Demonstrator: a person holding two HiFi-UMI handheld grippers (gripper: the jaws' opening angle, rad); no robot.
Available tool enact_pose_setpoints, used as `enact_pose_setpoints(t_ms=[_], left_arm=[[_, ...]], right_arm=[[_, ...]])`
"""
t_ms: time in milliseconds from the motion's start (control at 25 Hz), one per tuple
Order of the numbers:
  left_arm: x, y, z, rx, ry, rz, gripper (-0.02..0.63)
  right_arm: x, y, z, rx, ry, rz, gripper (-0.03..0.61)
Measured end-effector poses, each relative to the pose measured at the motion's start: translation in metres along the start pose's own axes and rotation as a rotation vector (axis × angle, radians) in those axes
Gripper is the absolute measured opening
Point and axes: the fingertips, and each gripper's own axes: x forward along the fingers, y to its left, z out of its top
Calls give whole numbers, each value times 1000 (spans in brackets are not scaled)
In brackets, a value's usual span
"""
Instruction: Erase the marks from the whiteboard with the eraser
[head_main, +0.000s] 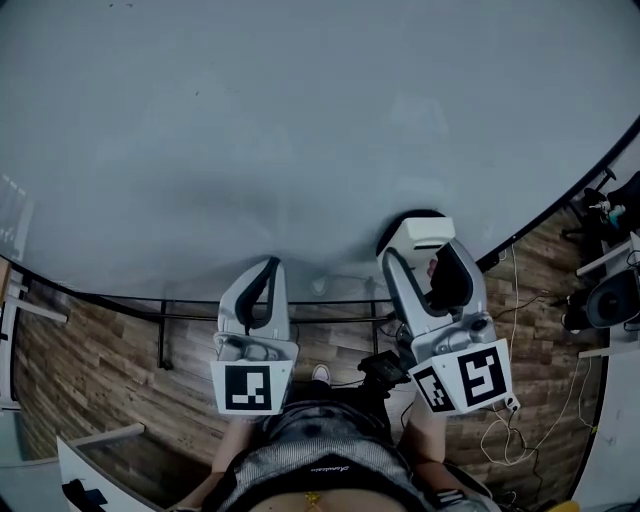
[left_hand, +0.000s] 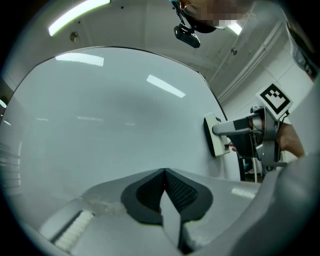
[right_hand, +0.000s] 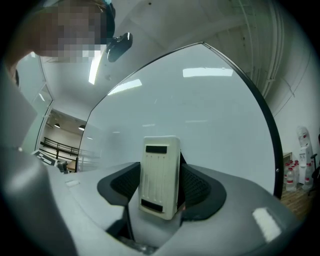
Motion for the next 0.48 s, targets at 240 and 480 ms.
enact_pose_setpoints(t_ms=[240,480], left_arm=[[-3,-6,-1,-18,11,31,5],[-12,-5,0,13,8,38,5]], right_arm=[[-2,-6,0,2,-18,16,247],[-4,-2,-8,1,-43,-4,245]])
